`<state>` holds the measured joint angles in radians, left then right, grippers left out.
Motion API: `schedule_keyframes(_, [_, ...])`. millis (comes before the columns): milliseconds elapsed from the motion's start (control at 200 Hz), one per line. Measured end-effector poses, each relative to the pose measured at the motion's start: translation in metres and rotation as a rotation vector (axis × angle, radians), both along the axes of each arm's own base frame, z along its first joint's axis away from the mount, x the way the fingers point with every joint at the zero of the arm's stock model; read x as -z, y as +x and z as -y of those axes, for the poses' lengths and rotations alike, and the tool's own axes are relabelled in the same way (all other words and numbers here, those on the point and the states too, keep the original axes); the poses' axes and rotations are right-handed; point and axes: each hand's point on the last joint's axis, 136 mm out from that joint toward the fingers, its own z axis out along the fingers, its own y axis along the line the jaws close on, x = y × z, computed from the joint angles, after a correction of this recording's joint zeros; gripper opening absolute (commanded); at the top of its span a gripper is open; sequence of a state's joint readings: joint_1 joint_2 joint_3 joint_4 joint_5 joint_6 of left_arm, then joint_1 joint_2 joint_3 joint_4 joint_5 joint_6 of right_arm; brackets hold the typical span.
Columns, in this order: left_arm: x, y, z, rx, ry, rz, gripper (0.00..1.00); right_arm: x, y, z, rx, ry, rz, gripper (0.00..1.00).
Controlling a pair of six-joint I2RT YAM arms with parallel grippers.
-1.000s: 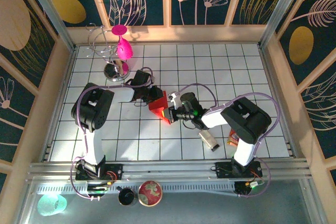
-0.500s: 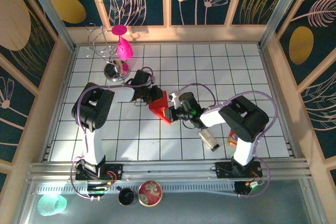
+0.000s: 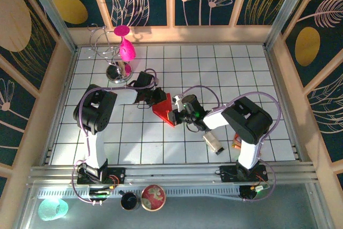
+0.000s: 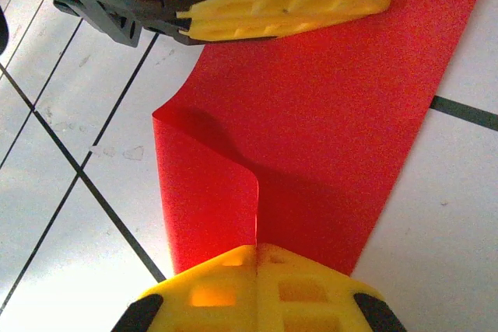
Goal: Fold a paper plane with a square sheet of paper (pick it up from the middle)
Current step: Third fold the triangle at the center of the table.
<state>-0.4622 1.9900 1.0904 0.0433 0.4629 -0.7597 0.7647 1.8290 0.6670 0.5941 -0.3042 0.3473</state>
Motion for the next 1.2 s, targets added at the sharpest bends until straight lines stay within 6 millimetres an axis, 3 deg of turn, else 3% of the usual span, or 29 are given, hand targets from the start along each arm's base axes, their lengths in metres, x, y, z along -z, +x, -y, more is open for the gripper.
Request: schedule_keyframes(1196, [0.0013,-0.0002,-0.0002,0.0,0.002,-0.002,0.1,0.0003,0.0028,0.0077,0.036,-0.042,-0.003,0.0])
